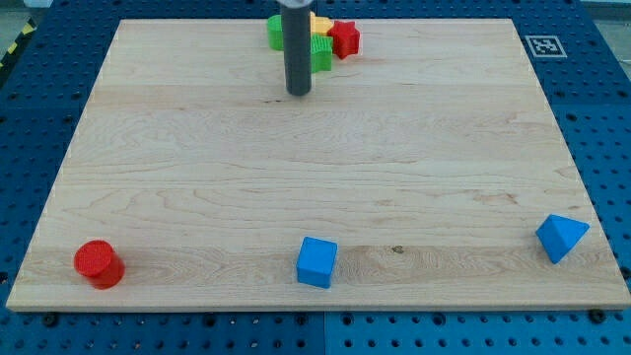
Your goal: Push the blue cube upwards of the board
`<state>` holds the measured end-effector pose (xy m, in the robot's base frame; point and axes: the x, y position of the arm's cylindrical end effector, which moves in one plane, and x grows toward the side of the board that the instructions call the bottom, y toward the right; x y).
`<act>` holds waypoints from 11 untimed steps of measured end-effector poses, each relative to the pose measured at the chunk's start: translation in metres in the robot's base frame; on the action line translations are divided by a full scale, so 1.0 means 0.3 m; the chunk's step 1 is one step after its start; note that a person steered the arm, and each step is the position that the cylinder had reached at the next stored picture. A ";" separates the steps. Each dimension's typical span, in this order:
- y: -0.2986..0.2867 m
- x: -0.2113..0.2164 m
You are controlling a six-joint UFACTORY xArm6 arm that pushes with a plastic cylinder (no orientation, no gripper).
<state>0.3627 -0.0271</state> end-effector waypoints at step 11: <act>0.046 0.853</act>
